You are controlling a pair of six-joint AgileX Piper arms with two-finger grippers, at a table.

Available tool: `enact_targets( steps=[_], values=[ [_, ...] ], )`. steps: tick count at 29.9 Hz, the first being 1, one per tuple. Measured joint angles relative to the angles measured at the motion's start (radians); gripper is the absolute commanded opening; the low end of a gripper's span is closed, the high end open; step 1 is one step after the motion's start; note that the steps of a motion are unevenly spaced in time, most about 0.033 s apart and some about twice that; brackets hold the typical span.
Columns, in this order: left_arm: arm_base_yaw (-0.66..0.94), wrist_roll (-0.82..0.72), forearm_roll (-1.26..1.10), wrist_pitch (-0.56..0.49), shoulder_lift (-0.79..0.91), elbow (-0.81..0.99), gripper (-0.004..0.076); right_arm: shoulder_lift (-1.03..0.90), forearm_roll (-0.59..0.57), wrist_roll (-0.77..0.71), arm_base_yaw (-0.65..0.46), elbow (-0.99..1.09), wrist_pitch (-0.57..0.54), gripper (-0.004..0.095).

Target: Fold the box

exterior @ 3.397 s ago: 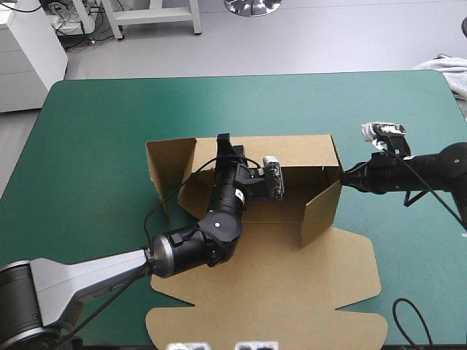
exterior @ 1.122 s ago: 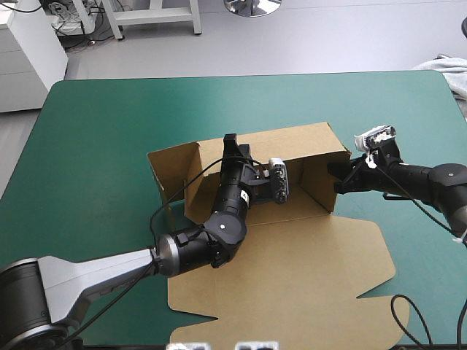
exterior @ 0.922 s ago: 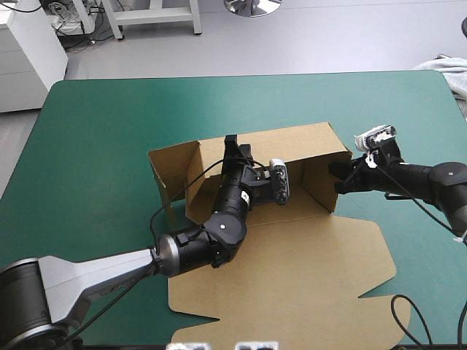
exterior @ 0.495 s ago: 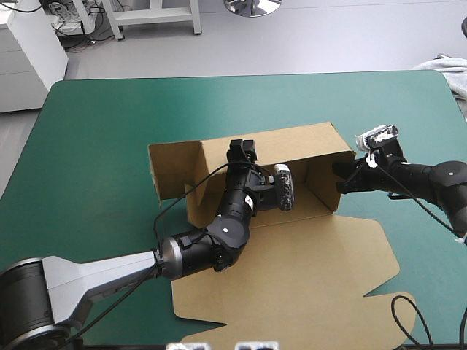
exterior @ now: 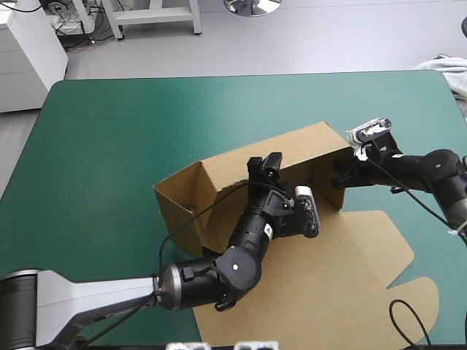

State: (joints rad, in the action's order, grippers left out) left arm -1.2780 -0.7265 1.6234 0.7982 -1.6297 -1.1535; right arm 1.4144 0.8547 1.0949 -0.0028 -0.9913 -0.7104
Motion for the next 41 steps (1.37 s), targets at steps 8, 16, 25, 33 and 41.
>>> enact_targets(
  steps=[8,16,25,33,41],
  values=[
    [-0.127,-0.007,0.001,0.014,0.075,0.0,0.0426,0.001,-0.073,-0.116,0.033,-0.027,0.043,0.0002],
    [-0.19,-0.025,0.001,0.004,0.147,0.0,-0.0005,0.001,-0.118,-0.188,0.033,-0.03,0.067,0.0002],
    [-0.075,-0.086,-0.011,-0.019,0.213,-0.07,-0.0005,-0.001,-0.148,-0.255,0.034,-0.031,0.064,0.0002],
    [0.183,-0.092,-0.225,-0.14,0.32,-0.209,-0.0005,-0.007,-0.266,-0.385,0.041,-0.098,-0.051,0.0001],
    [0.495,0.051,-0.536,-0.147,0.418,-0.234,-0.0005,0.016,-0.474,-0.625,0.133,-0.289,-0.199,0.0001]
  ],
)
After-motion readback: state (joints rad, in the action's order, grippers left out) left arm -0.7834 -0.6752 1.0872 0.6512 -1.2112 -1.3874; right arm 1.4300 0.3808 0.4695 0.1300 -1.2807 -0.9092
